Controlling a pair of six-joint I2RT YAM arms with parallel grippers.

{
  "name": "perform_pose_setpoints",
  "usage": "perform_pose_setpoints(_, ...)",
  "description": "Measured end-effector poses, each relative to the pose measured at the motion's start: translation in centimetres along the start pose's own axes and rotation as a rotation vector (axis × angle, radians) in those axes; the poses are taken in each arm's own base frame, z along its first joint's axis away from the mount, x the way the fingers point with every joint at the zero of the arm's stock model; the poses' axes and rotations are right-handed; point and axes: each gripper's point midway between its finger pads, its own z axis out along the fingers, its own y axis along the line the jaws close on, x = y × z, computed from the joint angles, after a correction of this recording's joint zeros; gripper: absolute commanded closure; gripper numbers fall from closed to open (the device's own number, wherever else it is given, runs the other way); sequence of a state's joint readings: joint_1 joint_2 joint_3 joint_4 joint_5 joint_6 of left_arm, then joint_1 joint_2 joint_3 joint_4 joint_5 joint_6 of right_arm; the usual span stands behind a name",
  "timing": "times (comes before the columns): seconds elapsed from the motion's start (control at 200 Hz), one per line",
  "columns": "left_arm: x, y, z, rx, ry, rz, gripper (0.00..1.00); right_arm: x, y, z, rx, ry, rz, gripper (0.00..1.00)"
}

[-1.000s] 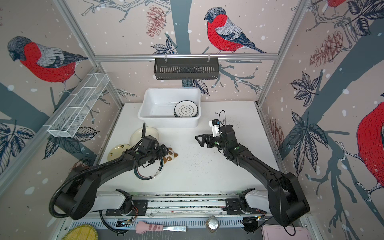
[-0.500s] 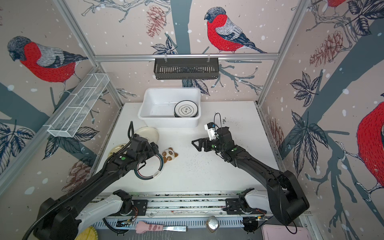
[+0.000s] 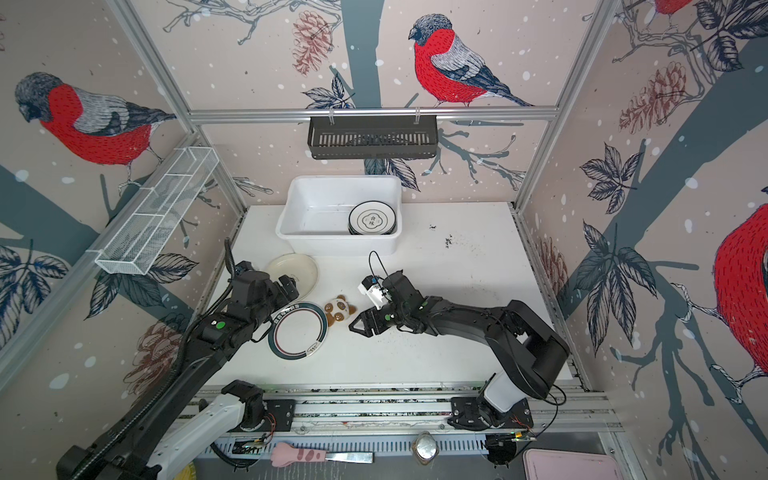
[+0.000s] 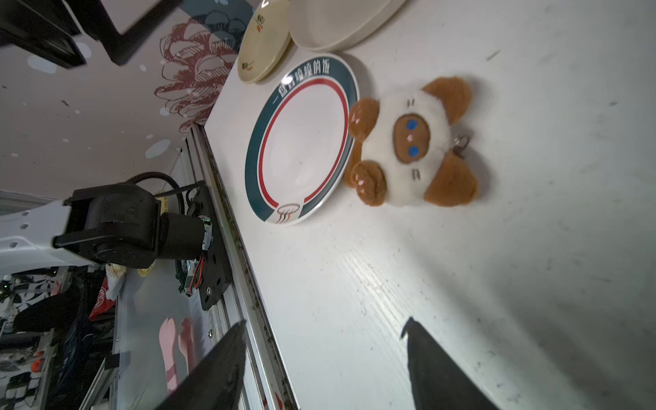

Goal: Place the plates into the plastic bin on the countertop
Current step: 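Reach the right gripper across toward the green-and-red-rimmed plate beside the plush toy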

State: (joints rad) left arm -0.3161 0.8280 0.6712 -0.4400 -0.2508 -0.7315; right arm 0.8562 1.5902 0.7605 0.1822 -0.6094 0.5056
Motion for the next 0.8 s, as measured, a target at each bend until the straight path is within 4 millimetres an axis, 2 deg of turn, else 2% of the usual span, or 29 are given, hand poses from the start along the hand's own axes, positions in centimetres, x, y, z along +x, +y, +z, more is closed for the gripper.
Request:
perform_pose_setpoints(0.07, -1.0, -0.3, -0.7, 0.019, -0.043, -0.004, 0.03, 0.9, 0.4, 1.2, -0.022, 0.033, 0.014, 0.34)
perform_pose_setpoints(0.19, -2.4, -0.9, -1.6, 0.061, -0.106, -0.002, 0.03, 1.7, 1.7, 3.7, -0.071, 0.088, 0.008, 0.43)
perform_pose_setpoints(0.38, -3.0, -1.3, -2.3, 0.087, -0.137, 0.033, 0.03, 2.1, 1.9, 6.6, -0.103, 0.144, 0.033, 0.48)
perform_pose_setpoints(0.55, -2.9, -1.2, -2.7, 0.115, -0.163, 0.035, 0.03, 2.7, 2.3, 8.1, -0.114, 0.177, 0.05, 0.49)
perform_pose_setpoints(0.705, -2.0, -1.1, -2.2, 0.126, -0.138, 0.052, 0.03, 2.3, 3.3, 9.0, -0.13, 0.185, 0.034, 0.5)
perform_pose_setpoints(0.801, -1.9, -1.3, -2.1, 0.137, -0.133, 0.053, 0.03, 2.1, 3.0, 9.3, -0.117, 0.187, 0.04, 0.51)
